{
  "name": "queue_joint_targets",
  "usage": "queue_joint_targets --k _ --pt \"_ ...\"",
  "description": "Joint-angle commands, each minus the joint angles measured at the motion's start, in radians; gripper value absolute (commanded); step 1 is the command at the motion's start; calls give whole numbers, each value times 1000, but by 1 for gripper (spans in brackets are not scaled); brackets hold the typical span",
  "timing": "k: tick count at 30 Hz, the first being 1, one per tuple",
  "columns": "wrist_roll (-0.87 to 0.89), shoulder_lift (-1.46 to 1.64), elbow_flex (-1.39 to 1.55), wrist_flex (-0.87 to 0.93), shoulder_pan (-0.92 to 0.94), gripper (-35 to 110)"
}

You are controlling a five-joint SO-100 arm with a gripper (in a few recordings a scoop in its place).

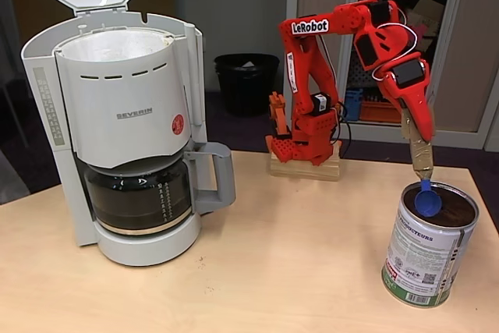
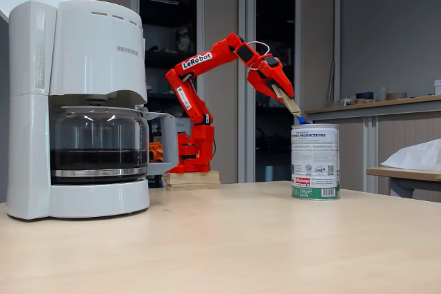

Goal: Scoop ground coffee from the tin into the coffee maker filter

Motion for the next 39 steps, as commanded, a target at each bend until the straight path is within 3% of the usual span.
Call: queue_joint_targets --k 1,12,21,39 --pt "12 -11 -9 -51 0 0" --pt "20 -75 71 -227 -8 0" --pt "138 -64 273 -407 -23 0" --pt "282 29 367 -383 -66 20"
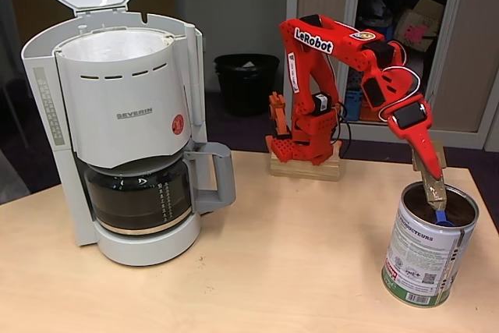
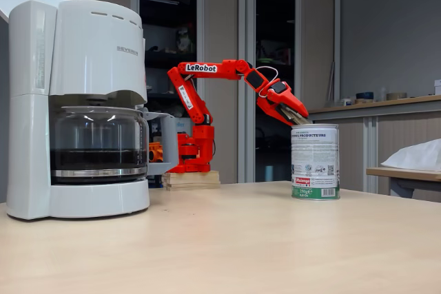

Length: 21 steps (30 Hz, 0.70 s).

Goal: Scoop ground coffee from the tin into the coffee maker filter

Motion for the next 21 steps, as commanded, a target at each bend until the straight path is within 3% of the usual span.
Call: queue_joint_targets --k 1,21 --pt "32 58 5 32 -20 21" --pt "118 350 236 124 87 21"
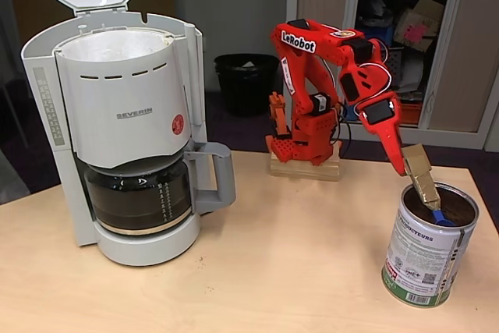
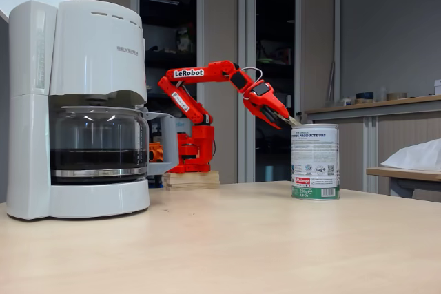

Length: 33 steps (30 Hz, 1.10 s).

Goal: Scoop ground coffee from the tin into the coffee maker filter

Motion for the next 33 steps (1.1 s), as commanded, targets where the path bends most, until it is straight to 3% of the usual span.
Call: queue_joint_targets --k 1,16,30,33 --pt "3 66 44 9 23 21" --pt "-242 354 296 -72 293 17" --pt "-376 775 541 -35 535 0" --pt "-522 776 569 -63 609 0"
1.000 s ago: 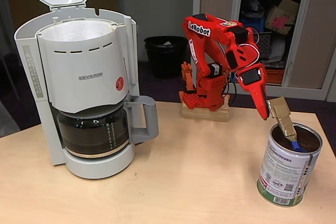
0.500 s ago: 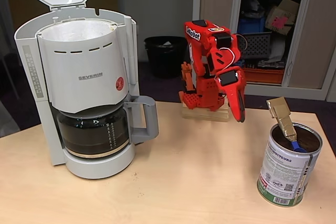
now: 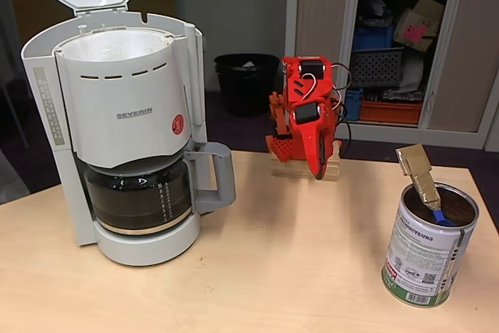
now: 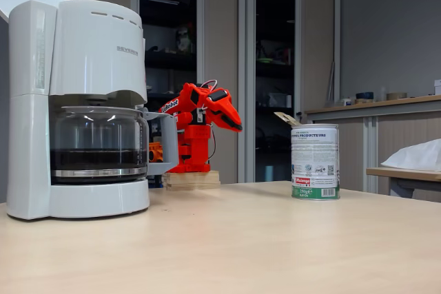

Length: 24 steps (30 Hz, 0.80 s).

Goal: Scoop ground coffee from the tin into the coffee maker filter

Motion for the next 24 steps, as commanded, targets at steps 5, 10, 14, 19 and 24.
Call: queue_joint_targets --k 5,10,14,19,24 --pt "-213 106 112 -18 123 0" --pt "-193 103 198 -46 158 0" --pt "-247 104 198 31 166 0" --pt "-252 103 198 192 170 0" --pt "-244 100 198 318 155 0"
